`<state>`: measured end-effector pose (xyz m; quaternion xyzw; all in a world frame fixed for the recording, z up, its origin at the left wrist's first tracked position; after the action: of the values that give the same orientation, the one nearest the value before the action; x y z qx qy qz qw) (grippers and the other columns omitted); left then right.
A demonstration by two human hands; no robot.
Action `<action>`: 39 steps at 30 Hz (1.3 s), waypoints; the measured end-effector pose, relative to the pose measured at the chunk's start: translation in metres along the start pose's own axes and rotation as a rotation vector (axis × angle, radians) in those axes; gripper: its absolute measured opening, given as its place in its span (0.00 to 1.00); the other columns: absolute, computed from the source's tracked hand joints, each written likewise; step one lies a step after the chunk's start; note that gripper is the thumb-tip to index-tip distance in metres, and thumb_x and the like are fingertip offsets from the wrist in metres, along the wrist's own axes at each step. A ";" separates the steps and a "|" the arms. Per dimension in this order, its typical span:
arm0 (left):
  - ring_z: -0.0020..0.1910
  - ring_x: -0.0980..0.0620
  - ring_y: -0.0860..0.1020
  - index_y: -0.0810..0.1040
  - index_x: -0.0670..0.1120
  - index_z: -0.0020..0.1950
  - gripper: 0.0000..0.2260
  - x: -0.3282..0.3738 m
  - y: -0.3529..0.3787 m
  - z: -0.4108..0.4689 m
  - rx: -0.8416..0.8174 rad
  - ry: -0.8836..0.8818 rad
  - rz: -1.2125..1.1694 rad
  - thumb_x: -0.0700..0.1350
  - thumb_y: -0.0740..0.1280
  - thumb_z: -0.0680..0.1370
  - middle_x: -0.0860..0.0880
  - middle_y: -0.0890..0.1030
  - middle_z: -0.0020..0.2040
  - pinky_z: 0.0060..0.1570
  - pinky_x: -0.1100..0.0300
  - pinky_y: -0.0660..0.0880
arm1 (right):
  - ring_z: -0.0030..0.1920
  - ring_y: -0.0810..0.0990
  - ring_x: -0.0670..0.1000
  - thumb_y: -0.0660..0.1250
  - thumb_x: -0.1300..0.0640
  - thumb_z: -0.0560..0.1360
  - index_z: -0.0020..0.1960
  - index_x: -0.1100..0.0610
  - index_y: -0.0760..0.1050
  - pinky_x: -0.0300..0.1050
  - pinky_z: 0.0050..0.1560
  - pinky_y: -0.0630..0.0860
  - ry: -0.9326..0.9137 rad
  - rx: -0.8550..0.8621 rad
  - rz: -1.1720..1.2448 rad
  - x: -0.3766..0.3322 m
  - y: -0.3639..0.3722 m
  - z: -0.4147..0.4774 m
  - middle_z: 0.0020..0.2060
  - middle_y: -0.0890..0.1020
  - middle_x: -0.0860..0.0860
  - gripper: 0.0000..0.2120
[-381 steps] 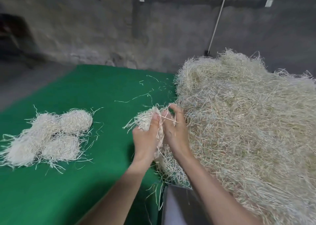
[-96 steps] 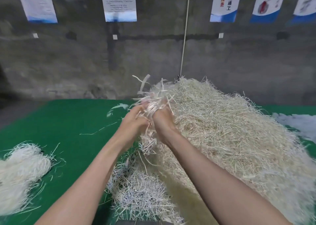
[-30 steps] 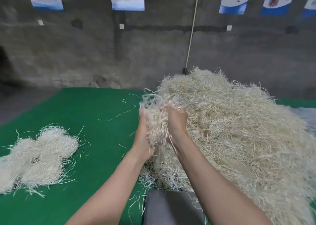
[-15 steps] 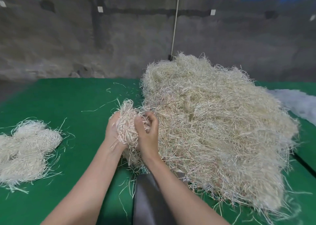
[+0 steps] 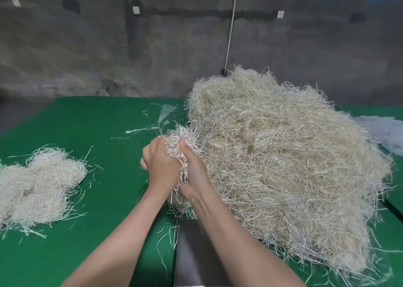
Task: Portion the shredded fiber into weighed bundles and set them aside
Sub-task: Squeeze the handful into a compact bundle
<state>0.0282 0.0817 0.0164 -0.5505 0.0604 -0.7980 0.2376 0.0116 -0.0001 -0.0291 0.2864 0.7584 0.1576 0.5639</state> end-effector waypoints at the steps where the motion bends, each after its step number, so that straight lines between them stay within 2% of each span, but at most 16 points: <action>1: 0.65 0.52 0.64 0.69 0.48 0.68 0.23 -0.009 0.006 0.000 -0.097 -0.128 -0.185 0.35 0.65 0.74 0.50 0.70 0.65 0.63 0.59 0.58 | 0.68 0.68 0.57 0.74 0.41 0.62 0.70 0.54 0.67 0.61 0.66 0.67 -0.005 0.021 -0.038 -0.002 -0.004 0.001 0.70 0.67 0.55 0.40; 4: 0.65 0.43 0.72 0.67 0.43 0.71 0.32 -0.021 0.022 -0.017 -0.441 -0.504 -1.002 0.50 0.71 0.70 0.40 0.73 0.67 0.60 0.44 0.71 | 0.54 0.81 0.59 0.74 0.48 0.65 0.67 0.61 0.69 0.57 0.52 0.79 -0.048 -0.040 -0.056 -0.021 -0.016 0.000 0.60 0.78 0.62 0.35; 6: 0.58 0.36 0.77 0.62 0.50 0.74 0.36 -0.032 0.018 -0.027 -0.463 -0.666 -1.202 0.60 0.66 0.69 0.39 0.75 0.64 0.47 0.38 0.77 | 0.60 0.77 0.61 0.73 0.48 0.67 0.71 0.62 0.63 0.61 0.59 0.75 -0.080 0.032 -0.222 -0.028 -0.039 -0.001 0.63 0.75 0.63 0.39; 8: 0.57 0.36 0.78 0.58 0.59 0.75 0.39 -0.042 0.021 -0.041 -0.503 -0.768 -1.134 0.68 0.63 0.67 0.43 0.69 0.70 0.44 0.36 0.77 | 0.69 0.68 0.57 0.69 0.46 0.72 0.75 0.59 0.54 0.49 0.67 0.64 -0.189 0.122 -0.584 -0.028 -0.056 -0.007 0.72 0.65 0.58 0.40; 9: 0.61 0.38 0.75 0.60 0.61 0.74 0.38 -0.042 0.028 -0.050 -0.551 -0.787 -1.063 0.71 0.61 0.66 0.45 0.66 0.73 0.50 0.35 0.75 | 0.71 0.64 0.55 0.67 0.46 0.74 0.76 0.59 0.53 0.45 0.60 0.66 -0.274 0.132 -0.775 -0.028 -0.055 -0.012 0.74 0.62 0.55 0.38; 12: 0.68 0.53 0.68 0.65 0.52 0.73 0.35 -0.039 0.051 -0.069 -0.515 -0.673 -0.688 0.69 0.58 0.72 0.48 0.68 0.72 0.69 0.51 0.62 | 0.74 0.58 0.52 0.62 0.46 0.77 0.77 0.56 0.50 0.44 0.67 0.56 -0.353 0.079 -1.014 -0.015 -0.053 -0.016 0.75 0.57 0.52 0.35; 15: 0.39 0.67 0.76 0.80 0.49 0.49 0.14 -0.032 0.038 -0.059 -0.228 -0.337 -0.362 0.56 0.59 0.80 0.51 0.82 0.45 0.42 0.73 0.69 | 0.67 0.61 0.46 0.64 0.45 0.76 0.75 0.48 0.53 0.43 0.62 0.60 -0.289 -0.030 -0.946 -0.016 -0.059 -0.018 0.75 0.58 0.50 0.32; 18: 0.25 0.63 0.65 0.71 0.55 0.31 0.17 -0.038 0.040 -0.062 -0.239 -0.208 -0.183 0.53 0.60 0.80 0.57 0.69 0.28 0.25 0.70 0.63 | 0.67 0.63 0.48 0.71 0.40 0.69 0.72 0.40 0.56 0.50 0.63 0.67 -0.254 -0.114 -0.929 -0.022 -0.083 -0.032 0.74 0.58 0.46 0.36; 20: 0.29 0.63 0.68 0.72 0.52 0.35 0.15 -0.044 0.050 -0.071 -0.320 -0.260 -0.175 0.56 0.59 0.79 0.53 0.72 0.32 0.31 0.72 0.65 | 0.68 0.61 0.43 0.73 0.45 0.67 0.71 0.35 0.56 0.47 0.65 0.61 -0.256 -0.218 -1.034 -0.021 -0.094 -0.044 0.71 0.58 0.38 0.38; 22: 0.50 0.55 0.78 0.76 0.46 0.57 0.18 -0.055 0.070 -0.091 -0.462 -0.471 -0.297 0.58 0.58 0.79 0.46 0.80 0.53 0.54 0.60 0.74 | 0.60 0.64 0.32 0.73 0.55 0.69 0.69 0.36 0.61 0.43 0.65 0.60 -0.246 -0.314 -1.149 -0.015 -0.103 -0.051 0.64 0.62 0.30 0.34; 24: 0.69 0.46 0.68 0.60 0.49 0.75 0.29 -0.067 0.078 -0.111 -0.618 -0.636 -0.278 0.61 0.58 0.77 0.47 0.65 0.73 0.68 0.47 0.63 | 0.55 0.68 0.30 0.70 0.63 0.71 0.65 0.40 0.66 0.40 0.65 0.64 -0.241 -0.272 -1.167 -0.013 -0.118 -0.050 0.58 0.66 0.29 0.30; 26: 0.73 0.48 0.60 0.54 0.54 0.76 0.36 -0.073 0.076 -0.121 -0.707 -0.623 -0.245 0.67 0.61 0.72 0.52 0.57 0.76 0.69 0.45 0.57 | 0.60 0.67 0.35 0.69 0.63 0.72 0.65 0.41 0.66 0.41 0.65 0.62 -0.190 -0.183 -1.135 -0.009 -0.139 -0.049 0.61 0.66 0.35 0.29; 31: 0.65 0.53 0.70 0.63 0.61 0.71 0.33 -0.084 0.062 -0.128 -0.726 -0.462 -0.251 0.54 0.72 0.69 0.55 0.64 0.72 0.59 0.57 0.67 | 0.70 0.63 0.50 0.68 0.57 0.73 0.72 0.49 0.60 0.45 0.63 0.63 -0.062 -0.069 -1.155 0.017 -0.172 -0.053 0.66 0.66 0.45 0.31; 35: 0.42 0.51 0.80 0.70 0.61 0.66 0.23 -0.094 0.054 -0.137 -0.699 -0.293 0.021 0.45 0.70 0.74 0.46 0.76 0.62 0.45 0.56 0.78 | 0.70 0.63 0.50 0.66 0.51 0.76 0.75 0.53 0.59 0.46 0.68 0.60 -0.073 -0.071 -1.322 0.025 -0.177 -0.050 0.73 0.63 0.51 0.30; 37: 0.32 0.58 0.74 0.71 0.62 0.64 0.20 -0.097 0.050 -0.138 -0.647 -0.248 0.144 0.49 0.68 0.74 0.50 0.81 0.54 0.53 0.47 0.77 | 0.70 0.65 0.52 0.64 0.48 0.77 0.74 0.51 0.60 0.49 0.70 0.63 -0.119 -0.049 -1.509 0.024 -0.178 -0.049 0.72 0.65 0.52 0.29; 39: 0.46 0.57 0.75 0.72 0.63 0.63 0.18 -0.099 0.048 -0.137 -0.588 -0.214 0.248 0.54 0.66 0.74 0.61 0.77 0.50 0.66 0.46 0.63 | 0.57 0.74 0.50 0.65 0.46 0.76 0.72 0.50 0.63 0.45 0.58 0.72 -0.208 0.016 -1.595 0.018 -0.181 -0.050 0.62 0.75 0.52 0.27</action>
<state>-0.0529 0.0610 -0.1377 -0.6647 0.3292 -0.6489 0.1692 -0.0861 -0.1277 -0.1286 -0.3243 0.6792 -0.3255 0.5724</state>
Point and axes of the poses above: each hand's wrist, its own z-axis towards the middle knuckle, its own y-axis out of the palm, x = y × z, the point moved 8 cm from there along z, towards the middle knuckle
